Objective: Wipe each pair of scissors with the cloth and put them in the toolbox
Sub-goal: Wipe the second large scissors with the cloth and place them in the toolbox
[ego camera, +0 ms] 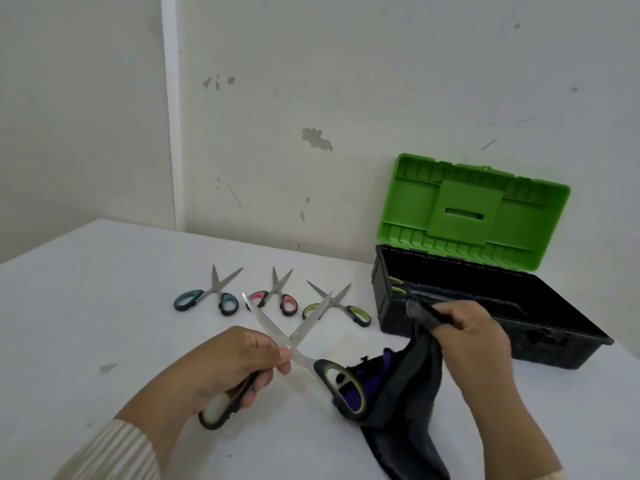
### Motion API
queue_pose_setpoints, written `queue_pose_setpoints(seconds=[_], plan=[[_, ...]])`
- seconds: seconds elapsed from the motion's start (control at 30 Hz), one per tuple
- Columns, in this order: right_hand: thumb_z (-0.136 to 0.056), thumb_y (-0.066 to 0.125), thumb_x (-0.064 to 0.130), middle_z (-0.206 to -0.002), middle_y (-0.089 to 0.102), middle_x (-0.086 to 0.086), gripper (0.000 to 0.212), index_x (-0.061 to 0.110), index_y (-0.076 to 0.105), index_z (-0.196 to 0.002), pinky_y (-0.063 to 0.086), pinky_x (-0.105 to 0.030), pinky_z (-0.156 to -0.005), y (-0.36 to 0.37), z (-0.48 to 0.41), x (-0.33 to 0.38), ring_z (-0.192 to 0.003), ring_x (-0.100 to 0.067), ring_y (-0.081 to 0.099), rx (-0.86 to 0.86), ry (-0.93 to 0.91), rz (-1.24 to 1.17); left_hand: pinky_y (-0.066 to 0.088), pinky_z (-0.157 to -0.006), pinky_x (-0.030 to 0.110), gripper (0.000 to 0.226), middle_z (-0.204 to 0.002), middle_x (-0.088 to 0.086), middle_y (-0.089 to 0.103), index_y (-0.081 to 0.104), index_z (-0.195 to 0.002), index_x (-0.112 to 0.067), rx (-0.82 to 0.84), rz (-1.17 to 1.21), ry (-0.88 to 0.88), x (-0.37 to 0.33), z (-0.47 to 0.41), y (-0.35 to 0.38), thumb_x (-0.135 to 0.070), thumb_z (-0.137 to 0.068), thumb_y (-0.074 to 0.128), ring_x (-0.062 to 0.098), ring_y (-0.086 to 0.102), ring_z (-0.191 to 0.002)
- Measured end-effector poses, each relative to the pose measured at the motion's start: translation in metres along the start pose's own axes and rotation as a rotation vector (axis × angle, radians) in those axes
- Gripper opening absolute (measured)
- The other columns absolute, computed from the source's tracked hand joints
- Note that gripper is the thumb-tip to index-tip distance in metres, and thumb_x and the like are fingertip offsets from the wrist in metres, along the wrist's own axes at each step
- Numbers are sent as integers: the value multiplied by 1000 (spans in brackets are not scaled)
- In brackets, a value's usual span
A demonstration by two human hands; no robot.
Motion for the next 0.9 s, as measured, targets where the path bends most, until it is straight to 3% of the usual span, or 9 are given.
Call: queue_pose_setpoints(seconds=[0.07,0.13,0.2,0.3,0.43,0.57,0.67,0.77,0.9], plan=[[-69,64,1,-81,62,6,21,18,71,-80,36,-10,-71,8,10,23,-82,-12,57,-14,-99,17,41,-44,25,28,-52,5,53,72,-77,-9,30,-39,-20,1,0,8,-33,-88,64,18,46,-39],[-69,60,14,-82,59,5,19,19,70,-84,35,-2,-71,41,33,53,-78,-4,51,117,-258,14,40,-42,24,28,-49,4,53,72,-74,-9,33,-57,-22,2,-2,20,-33,-88,64,17,45,-37],[-77,53,27,-95,56,6,26,26,63,-100,40,-10,-76,78,61,75,-83,-3,49,312,-358,56,39,-40,23,26,-46,3,53,71,-73,-9,19,-68,-8,0,-4,29,-28,-88,63,17,45,-34],[-92,43,27,-106,51,2,28,29,49,-120,47,-29,-79,106,78,82,-93,-16,53,472,-431,239,37,-39,22,24,-45,3,52,70,-72,-8,-3,-83,8,-1,-4,34,-22,-89,60,17,45,-33],[-92,42,28,-107,55,1,27,25,59,-113,48,-33,-79,96,66,79,-89,-17,54,327,-431,134,38,-39,20,31,-44,1,52,70,-75,-3,-13,-113,54,-6,-2,34,-30,-89,62,15,45,-33],[-91,47,26,-104,56,0,24,22,62,-110,46,-25,-77,104,70,79,-89,-15,54,387,-450,83,38,-40,21,31,-44,1,51,69,-71,-6,-29,-106,65,-6,-2,32,-30,-89,62,15,43,-32],[-92,49,22,-102,55,-2,24,21,62,-112,45,-23,-74,98,60,73,-86,-17,55,309,-426,120,39,-41,21,32,-44,0,52,68,-69,-9,-31,-146,79,-7,-2,33,-32,-89,61,14,44,-32],[-89,53,24,-94,56,4,21,22,66,-105,41,-12,-70,102,67,71,-82,-10,53,350,-417,27,39,-44,23,30,-44,-1,52,67,-66,-11,-32,-166,84,-6,-2,33,-31,-89,61,15,44,-33],[-87,58,18,-89,59,-5,20,17,67,-105,46,-25,-70,93,60,69,-79,-19,57,265,-425,62,39,-44,23,30,-46,1,51,66,-64,-14,-43,-193,103,-8,-2,33,-30,-89,61,16,44,-33]])
Point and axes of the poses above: each hand's wrist, its own z-axis away from the middle knuckle, its own y-axis out of the palm, x = y × z, the point moved 9 cm from there along -z, towards the middle knuckle
